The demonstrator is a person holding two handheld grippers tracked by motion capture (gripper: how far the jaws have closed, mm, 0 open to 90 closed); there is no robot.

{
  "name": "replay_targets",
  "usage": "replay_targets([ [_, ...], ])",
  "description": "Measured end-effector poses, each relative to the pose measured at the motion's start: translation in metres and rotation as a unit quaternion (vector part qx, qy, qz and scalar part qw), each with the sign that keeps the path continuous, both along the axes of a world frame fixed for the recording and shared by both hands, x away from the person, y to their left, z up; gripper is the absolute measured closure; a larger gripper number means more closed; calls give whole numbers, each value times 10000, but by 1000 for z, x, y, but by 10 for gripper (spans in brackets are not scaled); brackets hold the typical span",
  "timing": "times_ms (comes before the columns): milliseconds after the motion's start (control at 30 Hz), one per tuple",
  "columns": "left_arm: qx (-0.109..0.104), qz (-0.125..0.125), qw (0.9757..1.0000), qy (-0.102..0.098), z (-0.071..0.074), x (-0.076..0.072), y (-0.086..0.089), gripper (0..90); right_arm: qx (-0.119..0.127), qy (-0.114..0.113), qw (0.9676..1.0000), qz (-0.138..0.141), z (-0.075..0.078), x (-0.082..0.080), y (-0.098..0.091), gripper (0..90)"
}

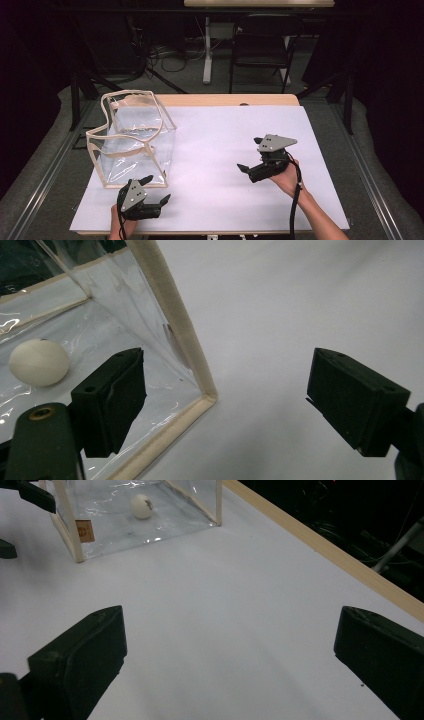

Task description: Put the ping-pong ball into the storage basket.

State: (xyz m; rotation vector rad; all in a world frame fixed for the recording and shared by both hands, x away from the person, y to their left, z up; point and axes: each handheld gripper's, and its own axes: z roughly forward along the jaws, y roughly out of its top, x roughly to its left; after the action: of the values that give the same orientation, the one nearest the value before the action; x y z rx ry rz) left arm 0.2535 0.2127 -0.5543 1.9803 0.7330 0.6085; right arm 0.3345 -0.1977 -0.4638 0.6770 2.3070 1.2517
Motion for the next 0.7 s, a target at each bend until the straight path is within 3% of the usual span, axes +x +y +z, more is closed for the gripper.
replay_targets([
  [700,7,-20,10000,9,0,0,-1,161,58,-53,9997,-221,-36,-21,-26,8],
])
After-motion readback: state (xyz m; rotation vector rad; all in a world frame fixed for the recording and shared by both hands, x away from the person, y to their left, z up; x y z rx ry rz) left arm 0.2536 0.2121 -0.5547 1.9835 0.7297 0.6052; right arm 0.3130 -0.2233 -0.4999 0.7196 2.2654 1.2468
